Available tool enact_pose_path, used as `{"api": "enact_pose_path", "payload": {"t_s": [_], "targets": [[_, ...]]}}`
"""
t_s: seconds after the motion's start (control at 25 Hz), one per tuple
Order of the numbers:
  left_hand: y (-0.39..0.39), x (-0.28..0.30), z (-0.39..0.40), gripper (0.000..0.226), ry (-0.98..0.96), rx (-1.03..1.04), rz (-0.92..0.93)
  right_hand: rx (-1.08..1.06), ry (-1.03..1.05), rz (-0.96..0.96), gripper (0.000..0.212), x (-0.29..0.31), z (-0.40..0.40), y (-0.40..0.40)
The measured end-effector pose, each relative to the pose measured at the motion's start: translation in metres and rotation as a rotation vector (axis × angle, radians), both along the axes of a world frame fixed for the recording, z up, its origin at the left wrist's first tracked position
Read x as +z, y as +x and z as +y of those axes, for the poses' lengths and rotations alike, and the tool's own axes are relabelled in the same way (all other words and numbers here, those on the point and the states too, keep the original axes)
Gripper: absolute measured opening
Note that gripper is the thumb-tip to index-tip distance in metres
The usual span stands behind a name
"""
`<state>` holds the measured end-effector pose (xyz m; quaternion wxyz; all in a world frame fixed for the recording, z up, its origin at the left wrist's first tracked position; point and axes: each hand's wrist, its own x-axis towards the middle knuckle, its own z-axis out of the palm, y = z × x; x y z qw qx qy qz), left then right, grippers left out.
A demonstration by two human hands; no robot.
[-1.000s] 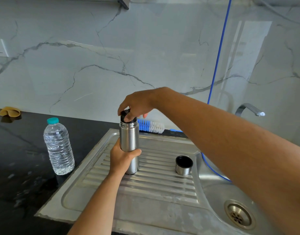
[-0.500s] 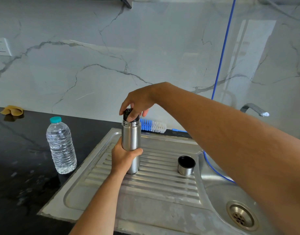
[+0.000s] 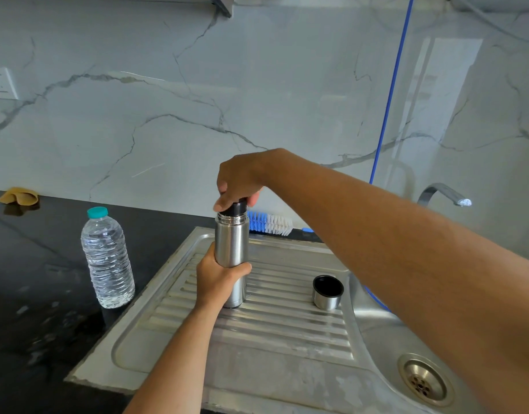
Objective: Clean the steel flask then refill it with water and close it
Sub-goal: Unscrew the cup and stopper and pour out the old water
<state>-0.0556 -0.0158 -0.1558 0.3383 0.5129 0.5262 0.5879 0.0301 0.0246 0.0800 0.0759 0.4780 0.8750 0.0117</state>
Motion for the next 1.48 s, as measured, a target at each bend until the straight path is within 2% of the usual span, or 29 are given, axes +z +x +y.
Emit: {"api": "enact_pose_path", "payload": {"t_s": [0.04, 0.12, 0.24, 0.32, 0.4, 0.48, 0.6, 0.72, 0.8, 0.96, 1.08, 1.16, 1.32, 1.48], "targets": [[0.0, 0.0, 0.0, 0.051, 0.002, -0.001, 0.001, 0.013, -0.051, 0.017, 0.031, 0.003, 0.0, 0.0], [0.0, 0.001, 0.0, 0.052, 0.003, -0.001, 0.001, 0.028, -0.113, 0.03, 0.039, 0.006, -0.003, 0.0], [0.0, -0.001, 0.001, 0.052, 0.008, -0.002, 0.007, -0.036, 0.011, -0.014, 0.051, -0.001, -0.002, 0.0], [-0.001, 0.0, 0.001, 0.052, 0.01, 0.003, 0.007, -0.026, 0.006, -0.01, 0.043, -0.001, 0.002, 0.0], [0.0, 0.0, 0.0, 0.053, 0.005, 0.005, 0.009, 0.007, -0.09, -0.002, 0.037, 0.005, 0.0, -0.001], [0.0, 0.0, 0.0, 0.054, 0.002, -0.001, 0.008, 0.014, -0.118, -0.008, 0.043, 0.003, -0.001, -0.002], [-0.001, -0.001, 0.001, 0.053, 0.007, 0.002, 0.006, -0.055, -0.026, -0.032, 0.057, -0.001, -0.001, -0.001], [-0.001, -0.001, 0.001, 0.053, 0.006, -0.004, 0.01, -0.013, -0.107, -0.002, 0.033, 0.006, -0.001, 0.0], [-0.001, -0.001, 0.001, 0.053, 0.0, -0.004, 0.004, 0.014, -0.179, -0.023, 0.045, 0.008, -0.003, -0.002], [0.0, 0.0, 0.0, 0.051, -0.001, -0.004, -0.004, -0.062, -0.023, -0.101, 0.058, -0.001, -0.003, -0.009], [0.0, 0.001, -0.001, 0.05, -0.004, -0.003, -0.005, -0.014, -0.056, -0.066, 0.03, 0.002, -0.002, -0.009], [0.0, 0.001, -0.001, 0.05, -0.005, 0.002, -0.008, 0.016, -0.107, -0.066, 0.038, 0.004, -0.005, -0.011], [0.001, 0.003, -0.002, 0.051, -0.006, 0.0, -0.008, -0.062, 0.036, -0.149, 0.059, -0.003, -0.007, -0.011], [0.001, 0.003, -0.004, 0.054, -0.006, -0.004, 0.002, -0.046, 0.024, -0.085, 0.053, -0.003, -0.003, -0.006]]}}
